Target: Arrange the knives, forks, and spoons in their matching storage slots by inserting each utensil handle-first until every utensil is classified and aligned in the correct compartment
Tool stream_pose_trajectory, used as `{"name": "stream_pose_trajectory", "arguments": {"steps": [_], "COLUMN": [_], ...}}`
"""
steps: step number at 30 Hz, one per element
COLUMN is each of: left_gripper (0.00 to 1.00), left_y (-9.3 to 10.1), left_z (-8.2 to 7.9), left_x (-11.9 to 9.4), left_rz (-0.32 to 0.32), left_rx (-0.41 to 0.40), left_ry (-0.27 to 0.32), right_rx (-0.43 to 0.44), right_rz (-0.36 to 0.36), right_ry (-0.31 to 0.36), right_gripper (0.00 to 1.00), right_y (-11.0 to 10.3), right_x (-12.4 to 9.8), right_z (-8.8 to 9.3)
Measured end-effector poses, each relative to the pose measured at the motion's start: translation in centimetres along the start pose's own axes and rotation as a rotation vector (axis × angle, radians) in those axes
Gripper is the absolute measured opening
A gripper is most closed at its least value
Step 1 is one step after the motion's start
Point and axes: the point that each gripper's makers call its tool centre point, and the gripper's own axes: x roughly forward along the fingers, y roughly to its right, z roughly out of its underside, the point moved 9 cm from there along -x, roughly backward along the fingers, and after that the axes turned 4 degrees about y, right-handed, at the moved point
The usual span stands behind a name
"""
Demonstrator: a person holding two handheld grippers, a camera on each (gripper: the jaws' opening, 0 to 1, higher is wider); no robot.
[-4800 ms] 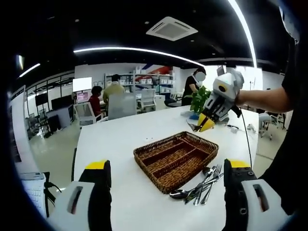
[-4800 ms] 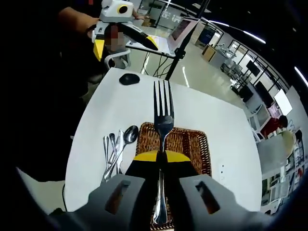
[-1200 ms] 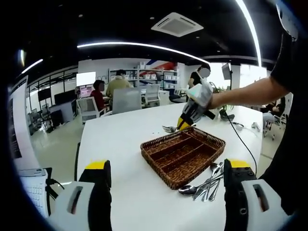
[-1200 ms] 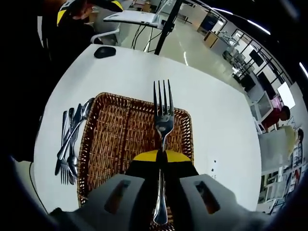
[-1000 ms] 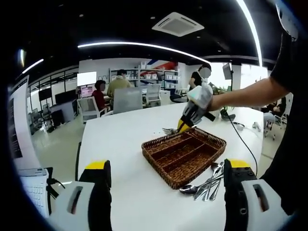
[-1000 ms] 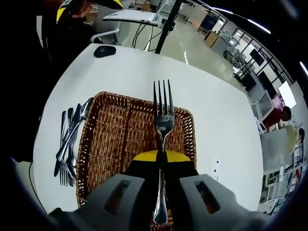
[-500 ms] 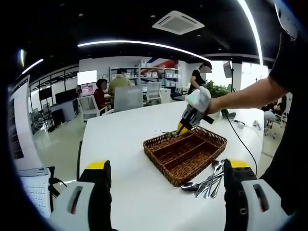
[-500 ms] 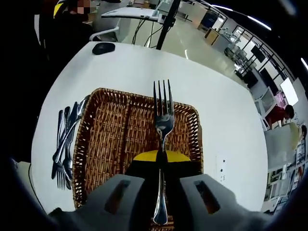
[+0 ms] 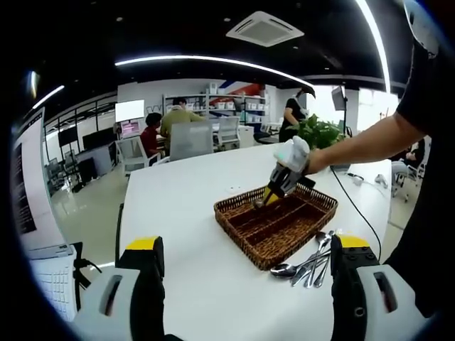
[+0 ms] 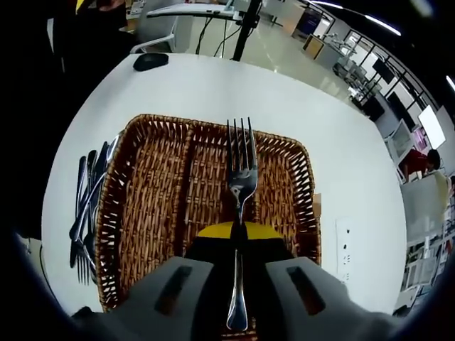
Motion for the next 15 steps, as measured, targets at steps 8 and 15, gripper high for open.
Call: {"name": "stream_pose_trajectory", "arguments": {"steps": [8, 15], "left_gripper": [1.00, 0.99], "left_y": [-0.2, -0.3], "left_z": [0.1, 0.4], "left_x": [0.0, -0.1], "left_rz": [-0.004, -0.006], "left_rx": [-0.002, -0.009], "left_ry": [-0.004, -0.007], "right_rx": [0.009, 0.011], "right_rz": [-0.006, -0.023], "right_ry": [-0.025, -0.039], "right_gripper": [0.01, 0.01], "right_y": [-0.3, -0.3], "right_x": [1.3, 2.1], "right_z": [0.6, 0.9]}}
